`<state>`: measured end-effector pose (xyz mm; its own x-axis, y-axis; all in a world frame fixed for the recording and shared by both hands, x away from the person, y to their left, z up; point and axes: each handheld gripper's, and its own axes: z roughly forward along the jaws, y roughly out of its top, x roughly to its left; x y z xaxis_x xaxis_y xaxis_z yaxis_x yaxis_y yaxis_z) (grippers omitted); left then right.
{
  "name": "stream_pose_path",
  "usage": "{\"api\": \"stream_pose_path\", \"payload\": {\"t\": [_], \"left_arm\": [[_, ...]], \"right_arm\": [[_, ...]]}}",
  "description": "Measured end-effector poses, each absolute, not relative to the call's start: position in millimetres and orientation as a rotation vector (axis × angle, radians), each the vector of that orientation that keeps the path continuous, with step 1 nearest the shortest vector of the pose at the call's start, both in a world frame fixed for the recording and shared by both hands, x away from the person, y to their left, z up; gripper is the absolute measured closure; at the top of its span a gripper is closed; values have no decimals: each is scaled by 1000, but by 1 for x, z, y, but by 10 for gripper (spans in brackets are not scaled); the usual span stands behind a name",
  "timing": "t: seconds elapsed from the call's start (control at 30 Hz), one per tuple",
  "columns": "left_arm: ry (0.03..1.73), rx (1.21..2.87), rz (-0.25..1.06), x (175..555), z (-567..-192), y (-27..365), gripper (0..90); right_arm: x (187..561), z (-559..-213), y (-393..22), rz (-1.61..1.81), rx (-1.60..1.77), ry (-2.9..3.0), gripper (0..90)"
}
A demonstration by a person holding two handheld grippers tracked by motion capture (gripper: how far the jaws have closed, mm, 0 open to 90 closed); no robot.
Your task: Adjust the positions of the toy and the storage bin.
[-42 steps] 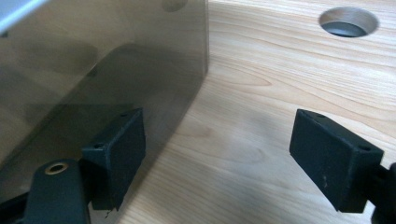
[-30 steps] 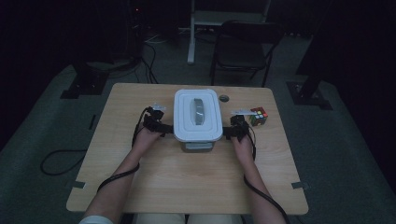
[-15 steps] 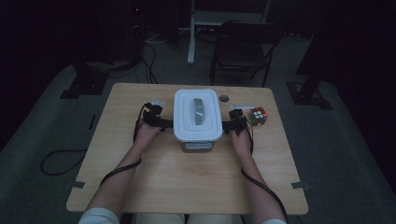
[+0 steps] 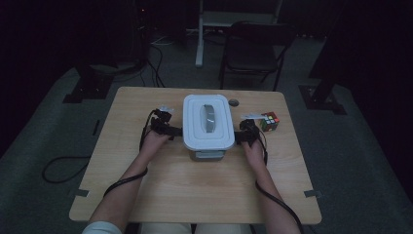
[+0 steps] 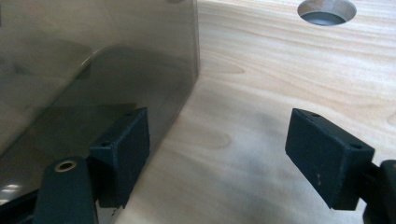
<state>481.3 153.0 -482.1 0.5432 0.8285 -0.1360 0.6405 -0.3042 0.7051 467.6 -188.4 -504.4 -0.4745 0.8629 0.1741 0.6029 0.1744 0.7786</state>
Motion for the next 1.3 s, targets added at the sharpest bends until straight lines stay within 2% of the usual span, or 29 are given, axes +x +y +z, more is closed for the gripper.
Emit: {"api": "stream_pose_path", "payload": {"t": [0.4, 1.3], "left_arm": [[1152, 2067, 309, 455, -485, 149, 5], [1034, 2103, 301, 368, -477, 139, 5]], "right_arm": [[430, -500, -196, 1249, 1358, 2173, 223], [344, -498, -215, 1332, 1282, 2210, 224]]}}
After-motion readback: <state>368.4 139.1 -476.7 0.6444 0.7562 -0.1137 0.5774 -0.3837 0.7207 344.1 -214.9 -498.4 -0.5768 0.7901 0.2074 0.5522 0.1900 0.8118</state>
